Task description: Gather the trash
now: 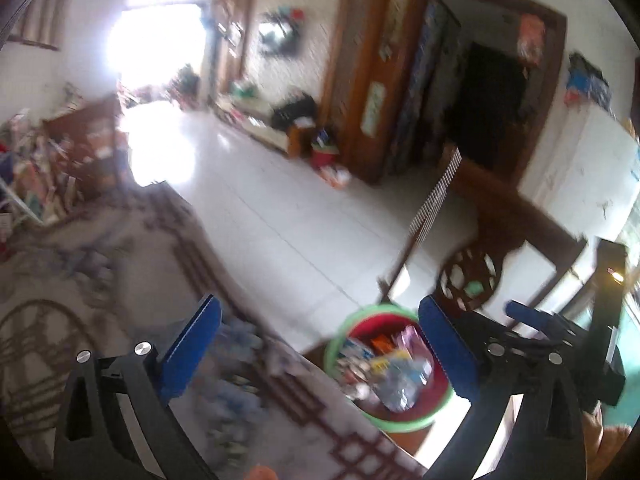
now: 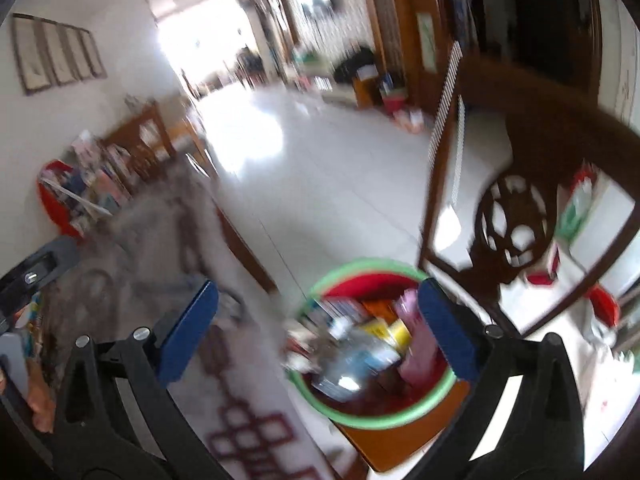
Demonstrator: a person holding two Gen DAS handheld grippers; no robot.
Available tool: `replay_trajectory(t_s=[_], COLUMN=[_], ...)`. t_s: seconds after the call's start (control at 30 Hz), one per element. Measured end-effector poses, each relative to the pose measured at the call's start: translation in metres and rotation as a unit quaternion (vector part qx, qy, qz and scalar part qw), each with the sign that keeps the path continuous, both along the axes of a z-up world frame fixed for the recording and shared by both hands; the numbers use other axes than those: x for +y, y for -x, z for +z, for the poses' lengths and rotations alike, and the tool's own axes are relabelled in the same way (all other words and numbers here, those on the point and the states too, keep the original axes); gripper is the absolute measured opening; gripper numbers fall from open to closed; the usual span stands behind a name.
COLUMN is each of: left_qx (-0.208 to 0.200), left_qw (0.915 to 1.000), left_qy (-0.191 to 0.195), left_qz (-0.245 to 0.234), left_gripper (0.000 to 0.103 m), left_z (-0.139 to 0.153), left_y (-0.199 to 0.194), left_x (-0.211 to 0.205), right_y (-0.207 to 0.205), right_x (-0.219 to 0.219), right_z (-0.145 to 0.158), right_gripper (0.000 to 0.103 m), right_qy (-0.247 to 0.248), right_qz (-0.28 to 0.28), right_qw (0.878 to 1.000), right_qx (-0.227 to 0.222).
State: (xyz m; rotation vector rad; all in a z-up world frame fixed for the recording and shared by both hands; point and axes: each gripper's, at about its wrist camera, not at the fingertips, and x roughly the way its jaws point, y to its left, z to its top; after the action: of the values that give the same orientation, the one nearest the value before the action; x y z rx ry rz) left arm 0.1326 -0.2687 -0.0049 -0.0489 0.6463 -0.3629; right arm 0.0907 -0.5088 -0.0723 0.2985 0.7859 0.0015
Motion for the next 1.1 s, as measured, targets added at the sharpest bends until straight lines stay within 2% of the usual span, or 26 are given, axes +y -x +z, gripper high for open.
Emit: replay_trajectory(t_s=[0.13, 0.2, 0.3, 0.4, 0.53, 0.6, 0.67, 0.73, 0.93, 1.1], left_qx=[-0.05, -0.067, -0.103, -0.118, -0.114, -0.121, -0.119, -0.109, -0.09, -0.085], left_qw=[0.9973, 0.9949, 0.9893, 0.9858, 0.9796, 0.9758, 0.9739, 0.9757, 0.9792, 0.9807], left_qy=[0.007, 0.008, 0.014, 0.01, -0.044, -0.059, -0.063, -0.057, -0.035, -0.022], left_qz=[0.054, 0.074, 0.103, 0.12, 0.159, 0.172, 0.182, 0.182, 0.178, 0.175], left_gripper=[0.095, 0.095, 0.095, 0.095, 0.095, 0.095, 0.095, 0.095, 0.095, 0.095], left_z=[0.026, 0.036, 0.047, 0.053, 0.052, 0.05, 0.047, 0.048, 0.046, 0.041], left_y=[0.023, 0.033, 0.055, 0.072, 0.088, 0.094, 0.099, 0.102, 0.109, 0.117], left_x=[0.044, 0.064, 0.094, 0.12, 0.152, 0.165, 0.18, 0.192, 0.224, 0.233], right_y=[0.028, 0.037, 0.04, 0.048, 0.066, 0.078, 0.079, 0.081, 0.091, 0.095], right_x=[0.042, 0.066, 0.103, 0.135, 0.171, 0.189, 0.208, 0.222, 0.247, 0.256], right_z=[0.048, 0.064, 0.078, 0.091, 0.095, 0.094, 0.094, 0.093, 0.093, 0.091], right_gripper=[0.098, 0.098, 0.098, 0.098, 0.098, 0.098, 0.098, 0.098, 0.098, 0.098], right_qy=[0.029, 0.05, 0.072, 0.072, 0.054, 0.063, 0.079, 0.076, 0.08, 0.082], right_qz=[-0.003, -0.007, 0.002, 0.002, -0.023, -0.033, -0.017, -0.006, 0.006, 0.005], right_qw=[0.994, 0.988, 0.986, 0.982, 0.975, 0.968, 0.973, 0.977, 0.981, 0.982], right_qx=[-0.108, -0.144, -0.149, -0.177, -0.216, -0.24, -0.216, -0.198, -0.179, -0.17])
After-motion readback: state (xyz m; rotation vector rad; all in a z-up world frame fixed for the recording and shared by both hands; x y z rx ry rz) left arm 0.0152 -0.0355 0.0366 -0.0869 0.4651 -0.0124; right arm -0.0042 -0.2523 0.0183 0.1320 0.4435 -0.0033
